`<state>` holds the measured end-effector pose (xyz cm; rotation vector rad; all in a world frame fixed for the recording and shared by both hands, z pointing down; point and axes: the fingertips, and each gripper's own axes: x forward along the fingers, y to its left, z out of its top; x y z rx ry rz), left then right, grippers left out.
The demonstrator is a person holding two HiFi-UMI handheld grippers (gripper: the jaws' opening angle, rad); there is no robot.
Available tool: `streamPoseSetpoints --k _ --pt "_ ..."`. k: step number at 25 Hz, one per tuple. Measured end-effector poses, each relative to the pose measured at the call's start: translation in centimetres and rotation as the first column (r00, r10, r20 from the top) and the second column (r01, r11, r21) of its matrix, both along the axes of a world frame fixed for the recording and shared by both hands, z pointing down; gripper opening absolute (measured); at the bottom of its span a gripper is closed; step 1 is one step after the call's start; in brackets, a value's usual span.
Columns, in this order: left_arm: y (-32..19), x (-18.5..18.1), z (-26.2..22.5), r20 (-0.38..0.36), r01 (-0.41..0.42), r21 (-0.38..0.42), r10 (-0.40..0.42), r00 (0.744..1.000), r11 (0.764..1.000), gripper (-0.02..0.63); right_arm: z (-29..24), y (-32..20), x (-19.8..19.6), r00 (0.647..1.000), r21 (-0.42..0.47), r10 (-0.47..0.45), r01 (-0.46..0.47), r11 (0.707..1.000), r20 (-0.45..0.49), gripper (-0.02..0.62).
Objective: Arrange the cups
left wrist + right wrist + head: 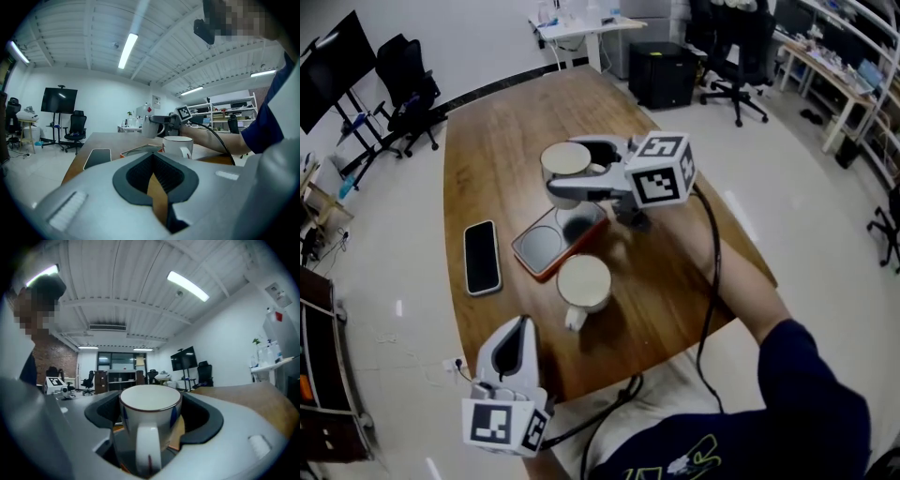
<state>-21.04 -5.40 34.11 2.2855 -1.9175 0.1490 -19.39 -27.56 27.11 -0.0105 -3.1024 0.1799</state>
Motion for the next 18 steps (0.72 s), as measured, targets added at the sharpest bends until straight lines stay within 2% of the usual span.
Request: streamPoseSetpoints --k 3,8,13,18 --pt "-0.3 -0.1 -0.2 -0.002 0.003 0.006 -0.003 1.0 1.0 0.003 0.9 3.3 -3.1 0.993 0.008 -0.091 0.092 0.996 -0.069 0.379" --pt "-0.4 -1.2 0.3 0.008 0.062 -0.001 -0.062 0.998 0.998 0.003 2.5 5.4 -6.0 0.982 -0.016 -0.155 0.154 0.988 -0.106 0.379" --pt "-0.6 -1.1 0.0 -0.031 0.071 0.001 -0.071 0.997 0.998 0.003 3.7 6.0 -6.3 0.976 -0.04 -0.173 0.169 0.985 -0.133 0.379" --pt "-0.7 -1.0 -0.1 -0.031 0.073 0.003 -0.073 0.997 0.997 0.003 4.0 6.4 -6.2 0.972 -0.043 -0.189 0.184 0.982 -0.138 0.379"
